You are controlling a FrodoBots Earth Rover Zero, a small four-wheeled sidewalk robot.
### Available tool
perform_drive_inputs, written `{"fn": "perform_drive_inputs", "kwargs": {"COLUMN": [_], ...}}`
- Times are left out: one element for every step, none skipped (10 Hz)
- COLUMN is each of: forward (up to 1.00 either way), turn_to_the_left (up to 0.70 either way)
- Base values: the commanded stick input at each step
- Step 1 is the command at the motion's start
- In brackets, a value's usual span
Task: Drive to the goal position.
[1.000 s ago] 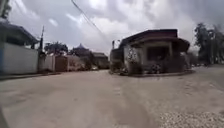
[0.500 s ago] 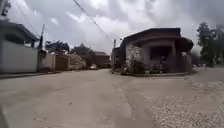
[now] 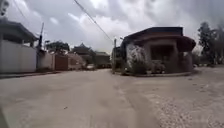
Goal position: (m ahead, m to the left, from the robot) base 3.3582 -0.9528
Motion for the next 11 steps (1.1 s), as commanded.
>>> {"fn": "perform_drive_inputs", "kwargs": {"forward": [0.5,0.5,0.5,0.5,0.5,0.5,0.5,0.5,0.5,0.5,0.5], "turn_to_the_left": [0.01,0.01,0.01,0.01,0.01,0.01,0.01,0.01,0.01,0.01,0.01]}}
